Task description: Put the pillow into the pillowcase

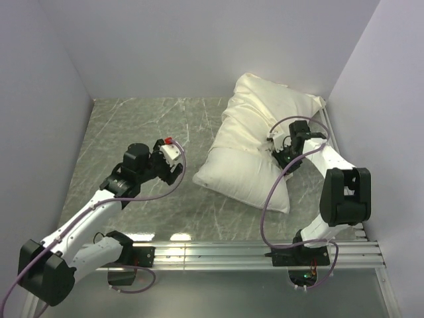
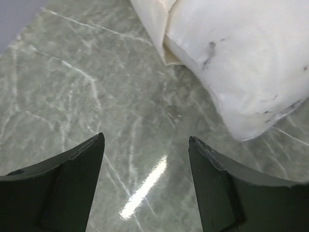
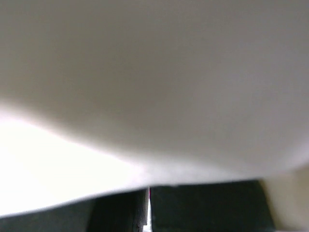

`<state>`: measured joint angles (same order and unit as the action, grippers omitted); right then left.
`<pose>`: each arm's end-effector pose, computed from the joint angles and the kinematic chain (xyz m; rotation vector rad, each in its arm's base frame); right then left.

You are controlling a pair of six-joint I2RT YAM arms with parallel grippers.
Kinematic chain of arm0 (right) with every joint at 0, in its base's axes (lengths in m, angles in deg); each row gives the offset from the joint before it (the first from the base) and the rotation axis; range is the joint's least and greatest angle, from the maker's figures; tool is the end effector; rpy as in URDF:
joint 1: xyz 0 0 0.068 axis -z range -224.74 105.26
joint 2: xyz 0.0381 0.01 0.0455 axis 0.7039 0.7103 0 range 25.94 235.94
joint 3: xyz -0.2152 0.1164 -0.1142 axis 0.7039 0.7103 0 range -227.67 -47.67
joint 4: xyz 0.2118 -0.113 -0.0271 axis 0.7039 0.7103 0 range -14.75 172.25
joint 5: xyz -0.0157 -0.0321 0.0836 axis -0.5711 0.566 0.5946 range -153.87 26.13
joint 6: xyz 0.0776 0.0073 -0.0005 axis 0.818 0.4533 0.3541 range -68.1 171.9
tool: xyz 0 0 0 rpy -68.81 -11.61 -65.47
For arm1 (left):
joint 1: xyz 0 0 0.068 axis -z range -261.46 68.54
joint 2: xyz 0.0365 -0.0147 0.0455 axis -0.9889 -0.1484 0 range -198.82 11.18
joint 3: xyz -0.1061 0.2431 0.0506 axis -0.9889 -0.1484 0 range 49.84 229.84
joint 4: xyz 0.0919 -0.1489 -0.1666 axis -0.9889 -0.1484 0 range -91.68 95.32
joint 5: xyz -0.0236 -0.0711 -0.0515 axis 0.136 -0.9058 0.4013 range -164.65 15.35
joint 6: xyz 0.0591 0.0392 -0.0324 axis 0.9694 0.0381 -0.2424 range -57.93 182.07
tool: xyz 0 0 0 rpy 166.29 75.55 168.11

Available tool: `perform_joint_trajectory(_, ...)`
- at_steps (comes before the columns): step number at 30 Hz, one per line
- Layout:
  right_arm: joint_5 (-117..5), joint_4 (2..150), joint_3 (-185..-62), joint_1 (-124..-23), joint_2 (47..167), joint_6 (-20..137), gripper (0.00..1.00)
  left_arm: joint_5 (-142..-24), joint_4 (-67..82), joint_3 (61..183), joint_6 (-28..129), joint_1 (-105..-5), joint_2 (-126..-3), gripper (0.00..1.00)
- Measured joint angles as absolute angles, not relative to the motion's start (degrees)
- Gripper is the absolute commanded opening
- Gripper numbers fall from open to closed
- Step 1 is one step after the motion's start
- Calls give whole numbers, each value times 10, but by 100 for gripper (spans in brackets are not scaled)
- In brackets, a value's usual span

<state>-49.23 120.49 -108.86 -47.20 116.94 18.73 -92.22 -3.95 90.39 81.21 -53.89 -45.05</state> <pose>0.2832 0.0291 0.1816 -0.9060 2.6636 0.2507 0.1955 -0.1248 0.2699 0.9725 1.7557 -0.4015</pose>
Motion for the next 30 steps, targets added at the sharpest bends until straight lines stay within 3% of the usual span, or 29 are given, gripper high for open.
perform_joint_trajectory(14,-515,1190,-1113,-464,1182,188,0,-835,190,950,822,-498,-654,71)
perform_joint_trajectory(26,-514,1194,-1116,-464,1182,190,0,-838,280,966,824,-438,-716,68)
perform_joint_trajectory(30,-513,1195,-1120,-464,1183,189,0,-827,301,981,834,-422,-752,63)
